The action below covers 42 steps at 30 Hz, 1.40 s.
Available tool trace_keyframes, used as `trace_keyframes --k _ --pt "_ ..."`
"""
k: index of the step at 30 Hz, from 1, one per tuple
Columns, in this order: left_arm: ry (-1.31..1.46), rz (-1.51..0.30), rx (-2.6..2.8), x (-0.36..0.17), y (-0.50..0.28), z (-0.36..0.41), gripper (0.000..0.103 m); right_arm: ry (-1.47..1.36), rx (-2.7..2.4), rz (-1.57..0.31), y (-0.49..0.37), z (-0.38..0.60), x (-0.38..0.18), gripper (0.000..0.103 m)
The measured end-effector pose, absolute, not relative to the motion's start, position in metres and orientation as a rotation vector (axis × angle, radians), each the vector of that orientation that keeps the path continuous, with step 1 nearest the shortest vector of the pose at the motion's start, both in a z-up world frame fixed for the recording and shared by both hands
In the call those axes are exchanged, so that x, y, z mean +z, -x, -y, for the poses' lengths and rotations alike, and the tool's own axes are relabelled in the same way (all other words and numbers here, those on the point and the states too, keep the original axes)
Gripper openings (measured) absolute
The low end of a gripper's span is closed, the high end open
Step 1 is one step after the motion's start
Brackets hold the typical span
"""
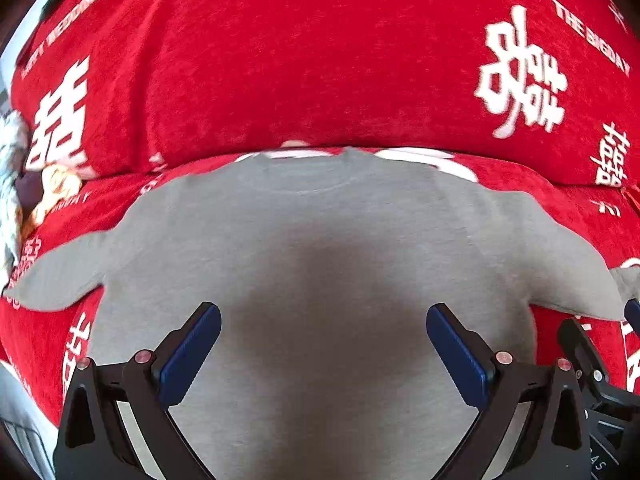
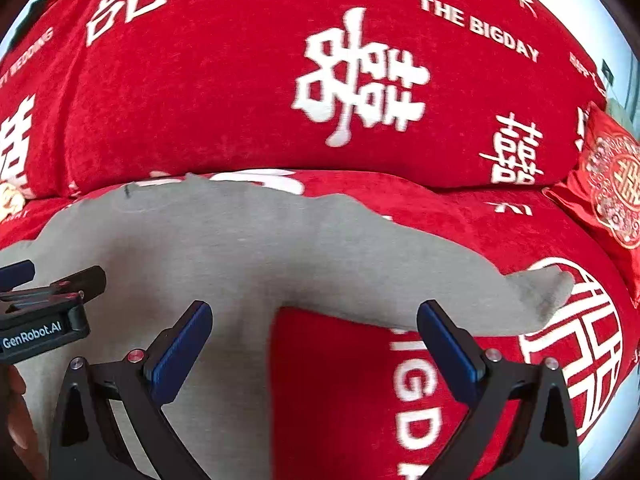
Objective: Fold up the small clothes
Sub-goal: 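Reach the right tool to the sweater sleeve cuff and grasp it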
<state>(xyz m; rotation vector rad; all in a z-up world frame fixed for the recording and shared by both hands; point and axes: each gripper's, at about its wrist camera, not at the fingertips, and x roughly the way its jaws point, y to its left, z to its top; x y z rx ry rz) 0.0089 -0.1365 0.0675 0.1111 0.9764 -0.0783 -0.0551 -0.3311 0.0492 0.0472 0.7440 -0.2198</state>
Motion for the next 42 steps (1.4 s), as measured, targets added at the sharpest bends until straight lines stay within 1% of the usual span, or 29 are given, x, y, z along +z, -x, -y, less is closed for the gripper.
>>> trace_keyframes --k 21,34,41,42 --pt "-0.231 -1.018 -0.21 0.051 -0.03 0.277 0.103 -0.164 -0.441 -0.777 0.076 0.482 0.026 0.102" --pt "-0.286 -1.035 -0.253 0.038 -0.034 0.328 0.103 -0.248 -0.56 -0.823 0.089 0.563 0.002 0.102" --pt "-0.301 -1.046 -0.262 0.03 -0.037 0.342 0.103 -0.41 -0.5 -0.869 0.08 0.6 -0.025 0.102" --pt "-0.301 -1.049 -0.262 0.028 -0.037 0.343 0.103 -0.439 -0.489 -0.871 0.077 0.605 -0.029 0.1"
